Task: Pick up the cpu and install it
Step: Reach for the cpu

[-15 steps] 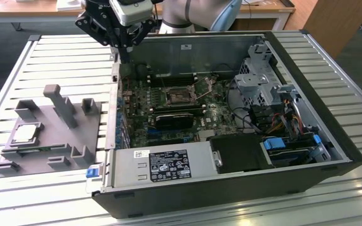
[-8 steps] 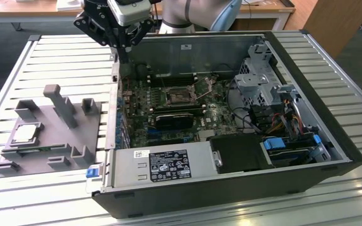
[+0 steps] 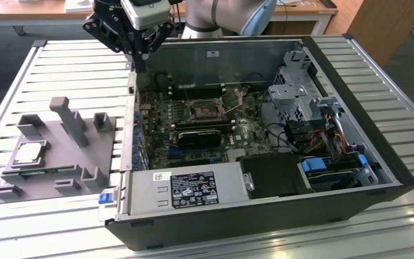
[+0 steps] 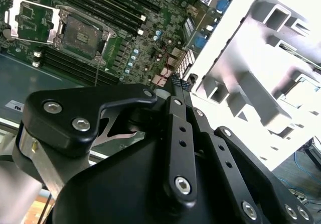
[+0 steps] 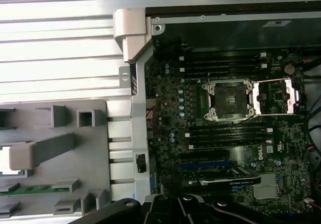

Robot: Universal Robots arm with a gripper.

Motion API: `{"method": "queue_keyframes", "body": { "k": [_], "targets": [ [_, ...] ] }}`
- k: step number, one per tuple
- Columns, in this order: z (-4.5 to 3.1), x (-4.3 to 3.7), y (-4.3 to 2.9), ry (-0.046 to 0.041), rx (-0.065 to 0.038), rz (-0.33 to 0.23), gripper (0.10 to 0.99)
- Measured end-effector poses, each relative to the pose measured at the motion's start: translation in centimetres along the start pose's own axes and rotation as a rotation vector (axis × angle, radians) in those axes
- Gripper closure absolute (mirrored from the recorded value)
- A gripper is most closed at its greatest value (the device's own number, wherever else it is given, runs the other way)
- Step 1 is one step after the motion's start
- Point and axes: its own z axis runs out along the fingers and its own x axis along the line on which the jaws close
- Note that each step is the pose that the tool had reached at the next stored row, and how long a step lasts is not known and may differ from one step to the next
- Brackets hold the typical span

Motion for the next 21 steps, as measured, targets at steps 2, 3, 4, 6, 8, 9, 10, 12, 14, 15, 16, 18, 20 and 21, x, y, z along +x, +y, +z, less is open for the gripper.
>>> {"method": "queue_keyframes", "body": {
  "k": [2, 3, 4, 6, 8, 9, 10, 12, 14, 15, 16, 18, 20, 21],
  "targets": [
    [0.00, 0.05, 0.00, 0.0000, 0.000, 0.000, 0.980],
    [0.00, 0.09, -0.01, 0.0000, 0.000, 0.000, 0.980],
    [0.00, 0.11, -0.01, 0.0000, 0.000, 0.000, 0.980],
    [0.00, 0.18, -0.01, 0.0000, 0.000, 0.000, 0.980],
    [0.00, 0.26, -0.02, 0.0000, 0.000, 0.000, 0.980],
    [0.00, 0.30, -0.02, 0.0000, 0.000, 0.000, 0.980],
    [0.00, 0.34, -0.03, 0.0000, 0.000, 0.000, 0.980],
    [0.00, 0.43, -0.03, 0.0000, 0.000, 0.000, 0.980],
    [0.00, 0.50, -0.04, 0.0000, 0.000, 0.000, 0.980],
    [-0.01, 0.54, -0.04, 0.0000, 0.000, 0.000, 0.980],
    [0.00, 0.57, -0.04, 0.0000, 0.000, 0.000, 0.980],
    [0.00, 0.64, -0.05, 0.0000, 0.000, 0.000, 0.980],
    [-0.01, 0.72, -0.06, 0.0000, 0.000, 0.000, 0.980],
    [-0.01, 0.76, -0.06, 0.0000, 0.000, 0.000, 0.980]
  ]
}}
